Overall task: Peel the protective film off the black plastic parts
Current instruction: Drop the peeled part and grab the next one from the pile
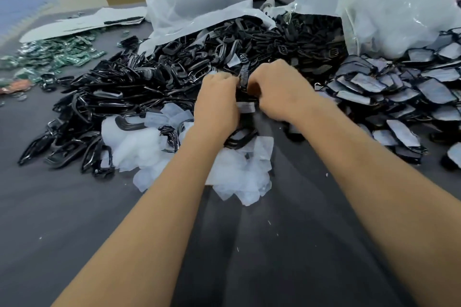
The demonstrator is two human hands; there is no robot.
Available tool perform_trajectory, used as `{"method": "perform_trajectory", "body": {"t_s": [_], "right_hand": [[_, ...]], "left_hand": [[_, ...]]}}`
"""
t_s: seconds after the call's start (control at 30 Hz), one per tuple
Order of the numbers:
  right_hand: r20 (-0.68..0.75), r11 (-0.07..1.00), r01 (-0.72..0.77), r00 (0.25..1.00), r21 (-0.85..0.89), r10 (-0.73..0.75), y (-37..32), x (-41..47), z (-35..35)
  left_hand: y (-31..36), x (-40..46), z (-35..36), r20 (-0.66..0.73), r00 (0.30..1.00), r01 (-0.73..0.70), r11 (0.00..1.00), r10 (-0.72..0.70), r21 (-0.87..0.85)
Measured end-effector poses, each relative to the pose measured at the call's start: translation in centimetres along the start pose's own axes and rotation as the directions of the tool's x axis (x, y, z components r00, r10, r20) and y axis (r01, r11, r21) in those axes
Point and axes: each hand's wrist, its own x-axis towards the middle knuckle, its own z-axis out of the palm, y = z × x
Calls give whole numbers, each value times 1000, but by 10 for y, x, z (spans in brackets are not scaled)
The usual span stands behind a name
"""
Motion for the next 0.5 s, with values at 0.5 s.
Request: {"method": "perform_trajectory", "body": {"t_s": [0.5], "right_hand": [[158, 984, -149, 978, 94, 133, -11, 36, 22]], "left_hand": [[-30, 5, -24, -206, 931, 259, 944, -301, -206]]}}
